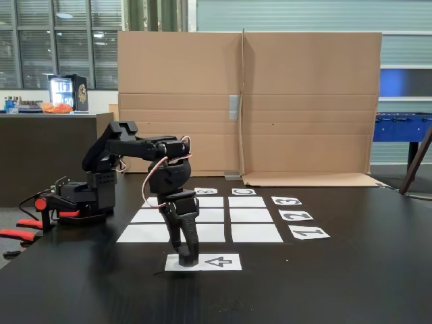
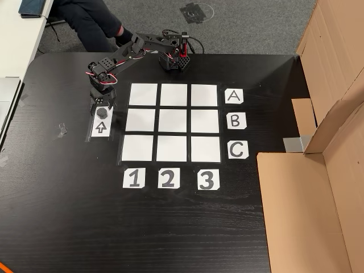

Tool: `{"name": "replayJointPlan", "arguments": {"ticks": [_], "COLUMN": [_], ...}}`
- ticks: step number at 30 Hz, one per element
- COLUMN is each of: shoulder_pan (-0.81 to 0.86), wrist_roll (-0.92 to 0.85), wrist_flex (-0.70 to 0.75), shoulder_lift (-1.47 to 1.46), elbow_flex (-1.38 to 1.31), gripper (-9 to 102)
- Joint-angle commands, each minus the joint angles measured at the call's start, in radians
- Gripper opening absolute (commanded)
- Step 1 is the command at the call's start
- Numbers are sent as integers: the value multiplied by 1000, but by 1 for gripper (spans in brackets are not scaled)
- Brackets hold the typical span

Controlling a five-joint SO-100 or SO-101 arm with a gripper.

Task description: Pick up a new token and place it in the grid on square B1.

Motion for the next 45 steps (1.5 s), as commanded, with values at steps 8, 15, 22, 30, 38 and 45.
{"name": "replayJointPlan", "arguments": {"ticks": [8, 15, 22, 30, 38, 45], "shoulder_pan": [-11, -14, -15, -12, -8, -3], "wrist_roll": [12, 20, 21, 23, 29, 41], "wrist_flex": [6, 8, 8, 8, 3, 8], "shoulder_lift": [-43, -52, -55, -61, -63, -66], "elbow_flex": [-110, -133, -135, -141, -144, -166], "gripper": [31, 31, 26, 21, 15, 12]}}
